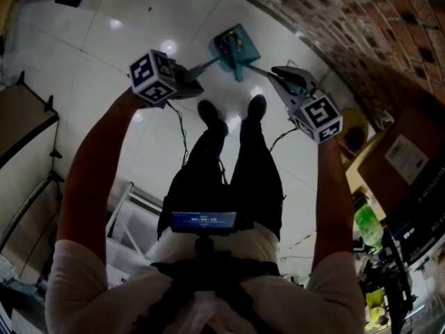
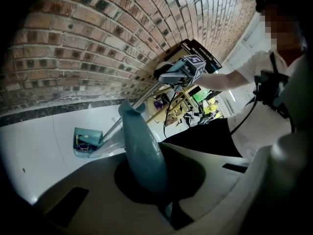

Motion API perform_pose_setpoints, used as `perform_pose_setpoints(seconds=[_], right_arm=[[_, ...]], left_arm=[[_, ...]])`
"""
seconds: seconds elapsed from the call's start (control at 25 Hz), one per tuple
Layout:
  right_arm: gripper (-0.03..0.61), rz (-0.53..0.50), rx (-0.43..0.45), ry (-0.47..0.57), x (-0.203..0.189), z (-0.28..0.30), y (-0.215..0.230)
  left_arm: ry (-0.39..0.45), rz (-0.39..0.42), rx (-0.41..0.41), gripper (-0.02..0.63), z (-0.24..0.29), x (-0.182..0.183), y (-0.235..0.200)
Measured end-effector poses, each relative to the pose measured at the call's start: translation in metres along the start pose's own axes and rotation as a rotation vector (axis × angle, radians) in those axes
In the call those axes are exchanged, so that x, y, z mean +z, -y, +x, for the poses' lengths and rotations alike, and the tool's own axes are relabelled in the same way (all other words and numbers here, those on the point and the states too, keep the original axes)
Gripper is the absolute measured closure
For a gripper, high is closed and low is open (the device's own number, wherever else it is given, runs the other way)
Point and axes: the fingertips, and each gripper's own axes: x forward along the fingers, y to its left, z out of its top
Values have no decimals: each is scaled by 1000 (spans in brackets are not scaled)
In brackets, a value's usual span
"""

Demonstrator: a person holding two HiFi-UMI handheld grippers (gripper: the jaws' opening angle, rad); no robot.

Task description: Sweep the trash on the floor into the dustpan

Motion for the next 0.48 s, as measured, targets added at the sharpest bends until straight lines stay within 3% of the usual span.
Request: perform_pose_setpoints(seconds=[0.24, 0.48], right_arm=[[534, -54, -68, 29, 11, -11, 4], [535, -54, -198, 94, 28, -71, 9]], left_arm=[[15, 20, 3, 614, -3, -2, 0], [66, 94, -21, 614, 0, 16, 22]])
